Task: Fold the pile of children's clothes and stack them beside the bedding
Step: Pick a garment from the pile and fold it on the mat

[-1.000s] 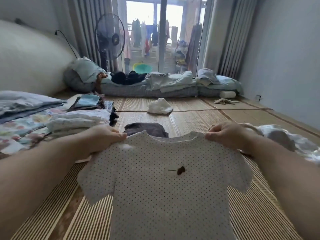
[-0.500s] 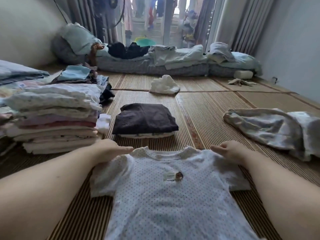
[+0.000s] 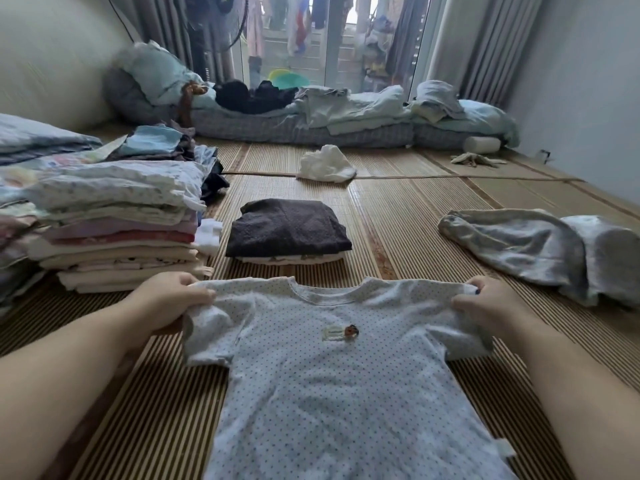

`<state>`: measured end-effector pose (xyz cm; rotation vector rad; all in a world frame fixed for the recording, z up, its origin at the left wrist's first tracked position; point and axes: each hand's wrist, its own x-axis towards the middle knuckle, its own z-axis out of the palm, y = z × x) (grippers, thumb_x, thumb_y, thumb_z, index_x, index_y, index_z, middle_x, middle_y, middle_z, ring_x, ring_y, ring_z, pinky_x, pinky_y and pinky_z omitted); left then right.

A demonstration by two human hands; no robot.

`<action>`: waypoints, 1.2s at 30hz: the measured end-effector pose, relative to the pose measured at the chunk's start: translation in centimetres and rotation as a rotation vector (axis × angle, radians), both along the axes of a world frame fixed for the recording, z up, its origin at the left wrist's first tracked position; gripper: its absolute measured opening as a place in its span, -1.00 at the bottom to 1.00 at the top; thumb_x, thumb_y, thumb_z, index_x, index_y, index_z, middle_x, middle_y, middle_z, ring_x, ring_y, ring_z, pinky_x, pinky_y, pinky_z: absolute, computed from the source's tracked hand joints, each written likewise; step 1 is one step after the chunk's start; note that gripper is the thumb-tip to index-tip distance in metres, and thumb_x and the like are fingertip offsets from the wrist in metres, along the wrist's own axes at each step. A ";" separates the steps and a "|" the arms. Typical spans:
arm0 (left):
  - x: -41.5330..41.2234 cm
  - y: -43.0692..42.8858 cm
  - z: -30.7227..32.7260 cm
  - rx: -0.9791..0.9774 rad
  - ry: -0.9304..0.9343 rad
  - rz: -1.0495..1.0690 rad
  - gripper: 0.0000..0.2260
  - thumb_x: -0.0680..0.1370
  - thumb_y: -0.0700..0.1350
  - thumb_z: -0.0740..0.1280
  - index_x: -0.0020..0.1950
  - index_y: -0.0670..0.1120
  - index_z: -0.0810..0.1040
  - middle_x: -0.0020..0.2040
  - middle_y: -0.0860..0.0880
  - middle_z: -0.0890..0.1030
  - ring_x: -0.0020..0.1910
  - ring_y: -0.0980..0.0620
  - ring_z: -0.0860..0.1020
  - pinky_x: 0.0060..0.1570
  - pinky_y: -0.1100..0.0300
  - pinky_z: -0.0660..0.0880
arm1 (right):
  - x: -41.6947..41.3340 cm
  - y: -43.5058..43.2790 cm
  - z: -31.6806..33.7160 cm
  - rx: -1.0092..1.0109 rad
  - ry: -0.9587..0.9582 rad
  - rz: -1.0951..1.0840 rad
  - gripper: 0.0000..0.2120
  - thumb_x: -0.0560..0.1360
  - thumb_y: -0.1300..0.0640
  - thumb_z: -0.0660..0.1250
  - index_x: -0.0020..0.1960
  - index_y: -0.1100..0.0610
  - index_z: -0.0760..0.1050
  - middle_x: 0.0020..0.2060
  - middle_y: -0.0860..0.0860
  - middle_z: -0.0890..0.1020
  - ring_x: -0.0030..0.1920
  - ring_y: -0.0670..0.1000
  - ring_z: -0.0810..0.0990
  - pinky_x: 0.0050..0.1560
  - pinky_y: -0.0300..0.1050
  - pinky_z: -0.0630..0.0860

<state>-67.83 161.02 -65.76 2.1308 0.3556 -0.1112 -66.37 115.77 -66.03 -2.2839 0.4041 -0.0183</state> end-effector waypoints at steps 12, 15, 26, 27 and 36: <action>1.0 -10.3 0.4 -0.110 0.081 -0.275 -0.60 0.53 0.11 0.34 0.30 -0.02 0.43 0.13 -0.01 0.59 -0.15 0.05 0.64 -0.32 0.25 0.49 | 1.5 7.1 1.5 0.178 0.204 0.252 -0.79 0.47 0.05 0.39 0.02 0.16 0.54 -0.16 0.11 0.65 -0.32 -0.01 0.63 -0.40 -0.22 0.52; 1.8 -9.0 -1.9 0.349 -0.046 -0.149 -0.50 0.50 0.15 0.37 0.33 -0.09 0.42 0.16 -0.05 0.56 -0.07 0.06 0.54 -0.23 0.23 0.43 | 2.1 6.3 -0.6 -0.168 0.126 0.195 -0.82 0.47 -0.02 0.40 -0.14 0.05 0.45 -0.23 -0.03 0.58 -0.31 -0.10 0.54 -0.41 -0.28 0.44; 3.8 -10.5 -1.7 -0.166 -0.065 -0.086 -0.94 0.51 -0.13 0.37 -0.05 -0.04 0.53 -0.08 -0.10 0.62 -0.11 -0.04 0.59 -0.10 0.04 0.54 | 3.3 7.5 -0.8 0.374 0.059 0.133 -0.76 0.39 0.16 0.48 0.00 0.13 0.52 -0.07 0.12 0.62 -0.06 0.14 0.63 -0.13 0.04 0.63; 4.0 -10.5 -1.3 -0.275 -0.074 -0.065 -0.91 0.51 -0.18 0.38 -0.02 -0.06 0.52 -0.04 -0.13 0.61 -0.06 -0.08 0.59 -0.04 -0.01 0.57 | 3.6 7.3 -0.4 0.397 0.023 0.119 -0.77 0.39 0.18 0.48 0.01 0.13 0.53 -0.04 0.12 0.62 -0.03 0.14 0.62 -0.11 0.05 0.62; 1.8 -7.7 5.1 -0.412 -0.358 -0.420 -0.53 0.27 -0.21 0.39 0.19 -0.10 0.52 -0.09 -0.02 0.64 -0.11 0.00 0.61 -0.21 0.20 0.56 | -0.8 6.1 6.0 0.181 -0.412 0.268 -0.83 0.42 0.21 0.46 0.00 0.09 0.60 -0.22 -0.09 0.64 -0.23 -0.19 0.62 -0.28 -0.35 0.50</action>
